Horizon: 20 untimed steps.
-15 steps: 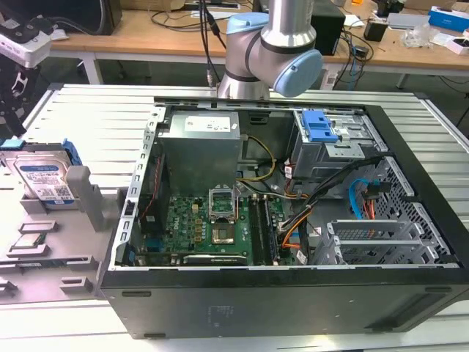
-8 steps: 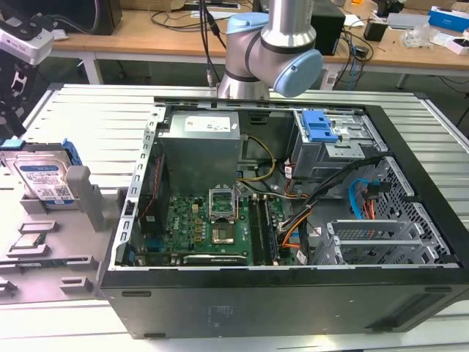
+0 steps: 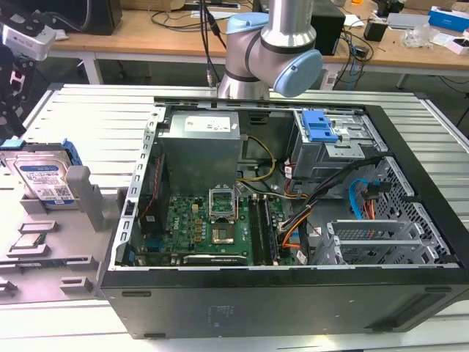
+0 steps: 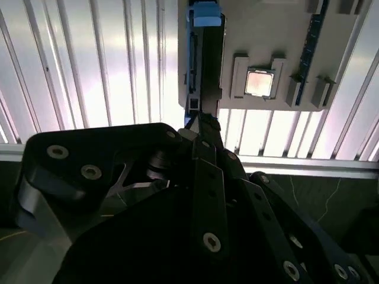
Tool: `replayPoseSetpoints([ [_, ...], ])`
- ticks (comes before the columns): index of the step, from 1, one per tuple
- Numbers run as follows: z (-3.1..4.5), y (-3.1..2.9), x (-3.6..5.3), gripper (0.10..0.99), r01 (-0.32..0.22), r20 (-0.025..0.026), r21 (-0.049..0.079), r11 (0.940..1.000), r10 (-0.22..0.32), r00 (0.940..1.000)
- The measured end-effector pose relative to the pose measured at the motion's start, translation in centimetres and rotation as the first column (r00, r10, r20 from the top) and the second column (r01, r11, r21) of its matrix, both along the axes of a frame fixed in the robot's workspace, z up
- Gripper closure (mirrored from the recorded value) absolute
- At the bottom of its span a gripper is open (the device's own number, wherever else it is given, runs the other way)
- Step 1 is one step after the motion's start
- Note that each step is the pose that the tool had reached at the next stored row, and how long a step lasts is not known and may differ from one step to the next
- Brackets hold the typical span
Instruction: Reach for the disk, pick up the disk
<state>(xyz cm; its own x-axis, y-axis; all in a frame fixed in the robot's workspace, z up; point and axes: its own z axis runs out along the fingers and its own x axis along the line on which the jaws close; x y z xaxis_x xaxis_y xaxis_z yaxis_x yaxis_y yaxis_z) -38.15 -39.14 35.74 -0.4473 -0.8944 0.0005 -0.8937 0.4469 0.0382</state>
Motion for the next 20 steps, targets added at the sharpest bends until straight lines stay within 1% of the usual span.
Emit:
replayPoseSetpoints([
  [2,0.00,0.00,0.00,0.980,-0.052,0.0000,0.000,0.9986,0.052,0.9986],
  [4,0.00,0.00,0.00,0.980,-0.103,0.0000,0.000,0.9947,0.103,0.9947],
  [7,0.00,0.00,0.00,0.980,-0.142,-0.0001,0.000,0.9899,0.142,0.9899],
  [8,0.00,0.00,0.00,0.980,-0.156,0.0000,0.000,0.9877,0.156,0.9877],
  [10,0.00,0.00,0.00,0.980,-0.198,0.0000,0.000,0.9802,0.198,0.9802],
  [12,0.00,0.00,0.00,0.980,-0.259,0.0001,0.000,0.9660,0.259,0.9660],
  [13,0.00,0.00,0.00,0.980,-0.277,-0.0001,0.000,0.9607,0.277,0.9607],
  [14,0.00,0.00,0.00,0.980,-0.306,0.0000,0.000,0.9520,0.306,0.9520],
  [16,0.00,0.00,0.00,0.980,-0.330,0.0000,0.000,0.9439,0.330,0.9439],
  [20,0.00,0.00,0.00,0.980,-0.415,0.0000,0.000,0.9100,0.415,0.9100],
])
